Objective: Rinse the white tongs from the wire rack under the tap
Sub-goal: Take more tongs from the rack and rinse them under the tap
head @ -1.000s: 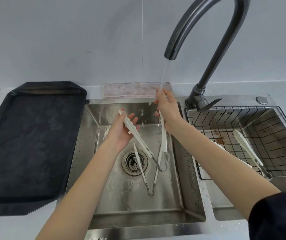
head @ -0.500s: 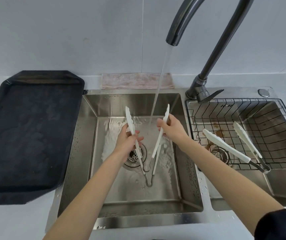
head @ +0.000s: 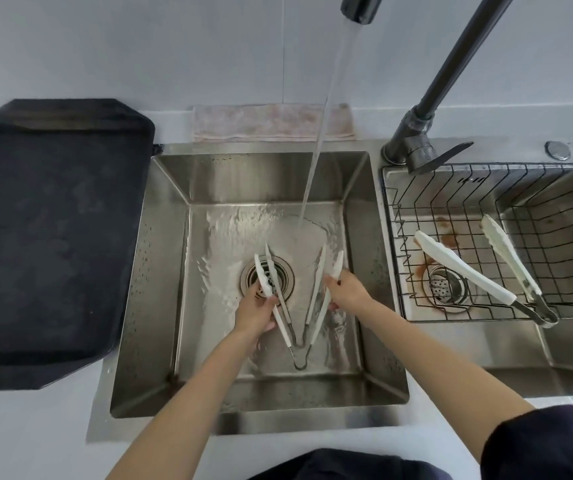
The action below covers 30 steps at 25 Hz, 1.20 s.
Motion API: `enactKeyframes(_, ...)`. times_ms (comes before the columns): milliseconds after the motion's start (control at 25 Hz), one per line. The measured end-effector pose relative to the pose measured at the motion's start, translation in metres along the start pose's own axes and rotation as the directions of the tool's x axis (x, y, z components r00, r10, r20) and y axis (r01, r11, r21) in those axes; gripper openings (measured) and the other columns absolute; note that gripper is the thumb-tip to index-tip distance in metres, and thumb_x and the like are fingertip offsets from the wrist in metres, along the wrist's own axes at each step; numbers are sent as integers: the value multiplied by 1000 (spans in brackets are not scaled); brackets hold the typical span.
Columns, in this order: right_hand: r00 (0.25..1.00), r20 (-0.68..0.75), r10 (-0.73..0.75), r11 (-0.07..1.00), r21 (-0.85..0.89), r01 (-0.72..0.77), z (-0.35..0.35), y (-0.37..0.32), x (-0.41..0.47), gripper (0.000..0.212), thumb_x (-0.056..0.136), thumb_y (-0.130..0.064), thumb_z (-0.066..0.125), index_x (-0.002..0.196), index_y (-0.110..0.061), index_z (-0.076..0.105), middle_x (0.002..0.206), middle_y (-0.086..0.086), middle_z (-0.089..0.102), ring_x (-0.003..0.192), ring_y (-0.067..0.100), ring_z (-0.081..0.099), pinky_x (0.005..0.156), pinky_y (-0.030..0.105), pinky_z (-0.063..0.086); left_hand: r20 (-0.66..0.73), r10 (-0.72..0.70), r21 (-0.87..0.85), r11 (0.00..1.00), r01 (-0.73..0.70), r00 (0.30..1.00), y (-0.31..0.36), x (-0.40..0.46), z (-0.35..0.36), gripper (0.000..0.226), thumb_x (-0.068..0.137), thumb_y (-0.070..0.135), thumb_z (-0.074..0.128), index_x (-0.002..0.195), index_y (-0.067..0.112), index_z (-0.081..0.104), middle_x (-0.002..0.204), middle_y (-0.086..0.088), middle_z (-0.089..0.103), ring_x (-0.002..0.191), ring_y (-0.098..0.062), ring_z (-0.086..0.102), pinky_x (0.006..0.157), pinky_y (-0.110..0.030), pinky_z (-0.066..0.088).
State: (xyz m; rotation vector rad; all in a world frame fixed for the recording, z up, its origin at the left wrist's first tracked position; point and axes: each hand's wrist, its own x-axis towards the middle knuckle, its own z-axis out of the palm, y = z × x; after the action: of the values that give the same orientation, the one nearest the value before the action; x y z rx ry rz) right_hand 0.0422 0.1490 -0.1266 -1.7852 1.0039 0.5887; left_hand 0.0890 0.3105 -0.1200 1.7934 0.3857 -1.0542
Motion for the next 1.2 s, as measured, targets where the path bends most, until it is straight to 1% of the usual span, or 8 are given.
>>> enactKeyframes(200, 992, 5, 123, 992, -12, -123, 17, 9, 14, 46, 100, -23, 33, 142, -3, 29, 134, 20, 49, 109, 36, 62, 73, 33, 55, -20, -97, -27, 995, 96, 995, -15, 10, 3, 45, 95, 7, 47, 138, 18, 39, 119, -16, 63, 102, -25, 62, 84, -35, 51)
enactKeyframes(320, 987, -15, 159, 987, -20, -159, 22, 13, 23, 48, 99, -24, 35, 141, -2, 29, 137, 22, 47, 117, 37, 57, 98, 42, 48, -34, -120, -22, 993, 119, 992, -15, 18, 5, 47, 94, 6, 46, 140, 17, 37, 124, -14, 60, 105, -26, 60, 87, -36, 51)
enactKeyframes(560, 988, -32, 150, 988, -20, -150, 23, 16, 33, 45, 97, -25, 42, 132, 2, 39, 129, 23, 53, 116, 39, 56, 100, 45, 46, -39, -147, -43, 988, 146, 988, -15, 29, 12, 47, 94, 5, 47, 139, 15, 40, 111, -8, 58, 100, -21, 57, 86, -32, 49)
enactKeyframes(800, 993, -21, 112, 991, -66, -113, 24, 15, 32, 42, 96, -21, 44, 133, -2, 40, 101, 10, 58, 116, 37, 56, 98, 42, 45, -49, -169, -43, 985, 167, 984, -15, 33, 11, 43, 90, 4, 52, 132, 13, 48, 108, -7, 59, 95, -18, 59, 79, -29, 51)
enactKeyframes(880, 993, -12, 114, 990, -84, -114, 22, 14, 30, 42, 96, -19, 43, 135, -2, 39, 116, 13, 57, 119, 35, 53, 98, 38, 43, -41, -182, -60, 982, 179, 982, -15, 34, 10, 43, 88, 3, 54, 130, 12, 51, 110, -9, 61, 94, -20, 61, 77, -28, 52)
enactKeyframes(1000, 994, 6, 111, 986, -123, -110, 19, 11, 25, 41, 96, -20, 42, 133, -2, 40, 130, 18, 54, 120, 34, 51, 93, 33, 43, -28, -186, -43, 982, 185, 982, -12, 33, 8, 46, 88, 1, 54, 132, 12, 48, 120, -14, 62, 109, -27, 61, 83, -31, 52)
enactKeyframes(1120, 997, -8, 72, 983, -168, -72, 12, 3, 17, 50, 96, -23, 42, 140, -4, 32, 138, 19, 47, 127, 33, 45, 99, 33, 40, -35, -151, 59, 987, 153, 988, -5, 27, 6, 43, 89, 6, 49, 131, 13, 48, 113, -9, 63, 107, -24, 60, 83, -32, 51)
enactKeyframes(1200, 1000, -14, 26, 981, -193, -28, 6, -3, 8, 57, 96, -24, 42, 146, -4, 24, 143, 19, 41, 130, 33, 42, 102, 34, 39, -42, -82, 182, 979, 88, 996, 1, 19, 4, 45, 90, 9, 45, 135, 13, 46, 115, -9, 61, 103, -23, 57, 90, -32, 47)
